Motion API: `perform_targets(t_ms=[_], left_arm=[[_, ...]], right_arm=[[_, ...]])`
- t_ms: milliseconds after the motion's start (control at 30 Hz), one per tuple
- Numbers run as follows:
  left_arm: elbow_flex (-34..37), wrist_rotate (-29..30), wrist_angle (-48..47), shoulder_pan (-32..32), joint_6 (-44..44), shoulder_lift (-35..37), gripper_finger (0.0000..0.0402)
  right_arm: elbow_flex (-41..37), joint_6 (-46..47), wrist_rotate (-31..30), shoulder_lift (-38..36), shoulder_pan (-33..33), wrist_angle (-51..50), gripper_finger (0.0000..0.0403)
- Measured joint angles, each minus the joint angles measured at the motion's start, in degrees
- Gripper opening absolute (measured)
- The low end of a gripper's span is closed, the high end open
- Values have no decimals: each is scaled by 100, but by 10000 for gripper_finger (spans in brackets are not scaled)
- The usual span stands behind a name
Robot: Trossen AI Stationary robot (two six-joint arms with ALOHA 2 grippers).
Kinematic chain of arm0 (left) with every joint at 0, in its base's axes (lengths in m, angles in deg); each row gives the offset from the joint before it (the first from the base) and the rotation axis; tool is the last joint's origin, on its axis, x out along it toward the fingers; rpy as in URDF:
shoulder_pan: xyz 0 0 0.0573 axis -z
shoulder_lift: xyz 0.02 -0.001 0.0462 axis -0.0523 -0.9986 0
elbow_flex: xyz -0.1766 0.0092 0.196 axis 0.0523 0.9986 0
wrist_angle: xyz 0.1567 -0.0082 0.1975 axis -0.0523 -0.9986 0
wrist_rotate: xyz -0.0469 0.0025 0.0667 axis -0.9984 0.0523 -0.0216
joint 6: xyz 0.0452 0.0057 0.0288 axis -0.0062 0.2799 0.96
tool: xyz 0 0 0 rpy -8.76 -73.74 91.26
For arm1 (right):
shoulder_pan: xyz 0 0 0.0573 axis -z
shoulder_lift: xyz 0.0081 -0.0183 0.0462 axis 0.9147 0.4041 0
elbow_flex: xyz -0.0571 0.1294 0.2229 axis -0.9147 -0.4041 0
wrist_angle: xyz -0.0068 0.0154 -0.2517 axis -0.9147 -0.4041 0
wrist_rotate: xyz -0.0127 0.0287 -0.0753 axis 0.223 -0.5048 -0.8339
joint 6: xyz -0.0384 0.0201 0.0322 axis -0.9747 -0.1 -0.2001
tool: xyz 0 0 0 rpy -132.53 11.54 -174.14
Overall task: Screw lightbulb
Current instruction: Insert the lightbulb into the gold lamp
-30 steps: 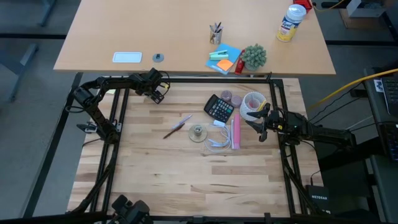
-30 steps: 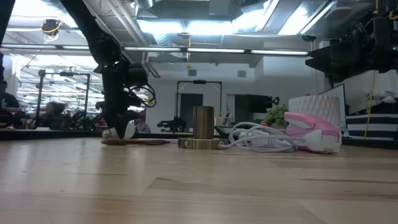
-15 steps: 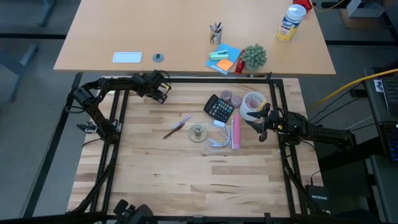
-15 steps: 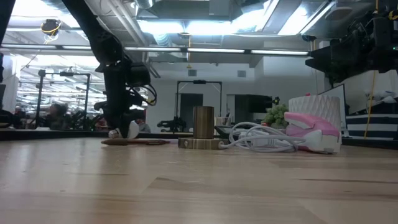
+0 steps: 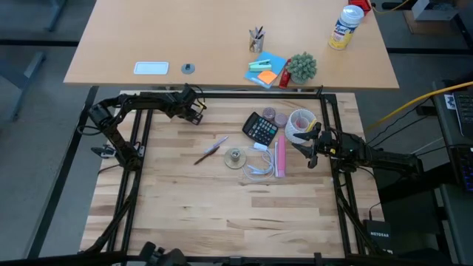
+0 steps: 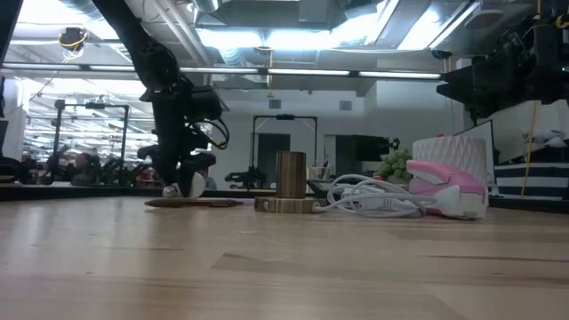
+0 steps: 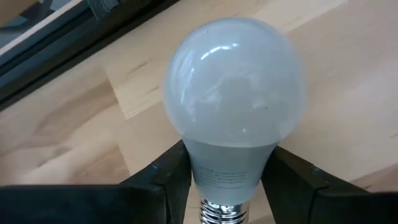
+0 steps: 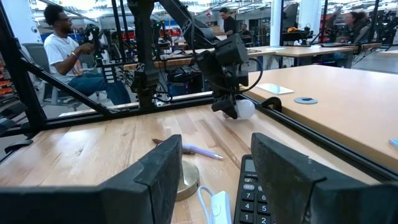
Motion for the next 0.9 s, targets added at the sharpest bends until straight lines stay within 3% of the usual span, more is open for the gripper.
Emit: perform_targets(t_ms=[367, 533, 900], left_arm=[[-5, -236, 1382, 124, -443, 560, 159], [-7, -532, 1540, 303, -666, 1057, 160], [-7, -696, 1641, 1719, -1006, 2138, 161]], right_arm=[[-1, 2, 0, 0, 0, 9, 198], [0, 2, 1, 1, 1, 20, 198], [-1, 2, 0, 1, 1, 27, 198]])
